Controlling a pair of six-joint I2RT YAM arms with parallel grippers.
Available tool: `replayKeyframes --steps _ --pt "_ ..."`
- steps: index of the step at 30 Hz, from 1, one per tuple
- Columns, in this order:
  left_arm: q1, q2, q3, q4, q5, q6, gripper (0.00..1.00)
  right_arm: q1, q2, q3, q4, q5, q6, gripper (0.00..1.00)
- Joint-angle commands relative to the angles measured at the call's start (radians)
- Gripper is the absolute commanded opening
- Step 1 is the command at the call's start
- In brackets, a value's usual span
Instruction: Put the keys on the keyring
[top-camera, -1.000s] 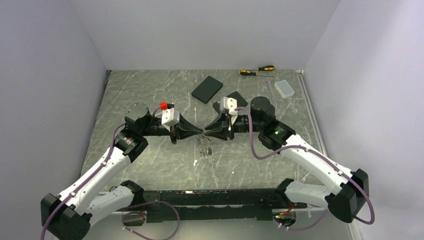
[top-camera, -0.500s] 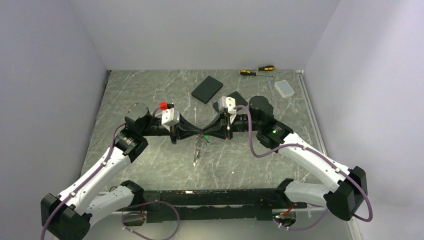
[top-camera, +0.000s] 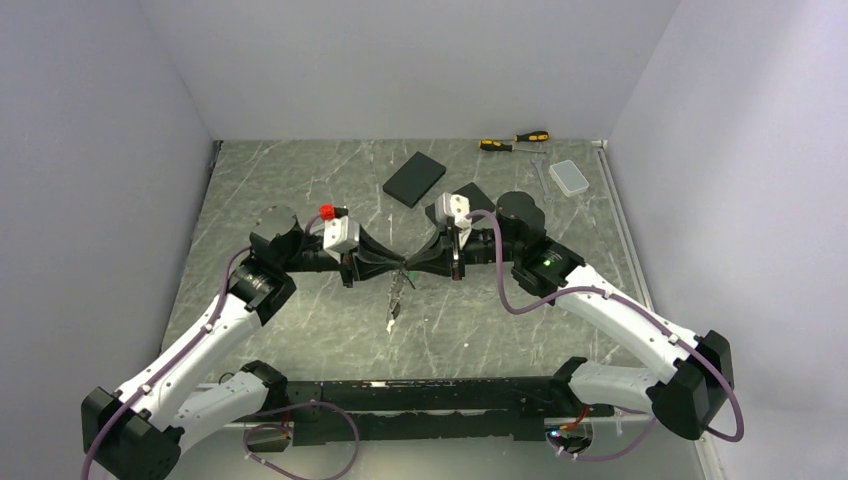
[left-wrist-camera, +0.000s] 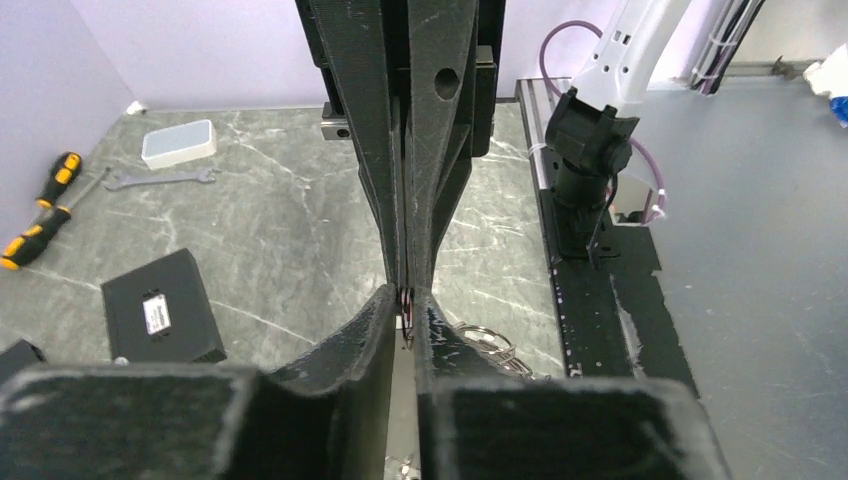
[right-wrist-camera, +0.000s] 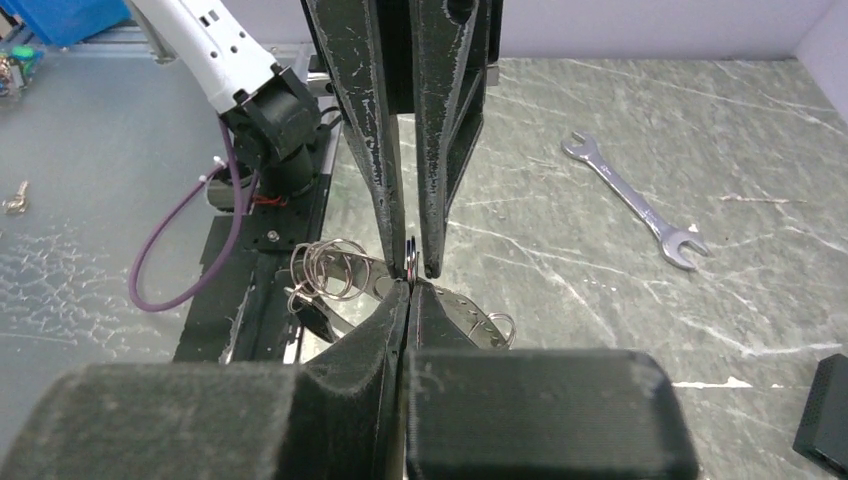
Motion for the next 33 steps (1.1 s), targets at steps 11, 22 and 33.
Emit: replayKeyframes --steps 11,22,33 --pt "0.000 -0.046 0.069 -0.227 -0.182 0.169 0.99 0.009 0.071 0.239 -0.425 0.332 0.012 0.00" --pt "-0.014 0.079 0.055 -0.155 -0.276 0.044 0.99 0.009 0.175 0.414 -0.586 0.555 0.118 0.00" --pt "-0.058 0.177 0.066 -0.092 -0.372 0.022 0.78 0.009 0.234 0.456 -0.549 0.463 0.148 0.00"
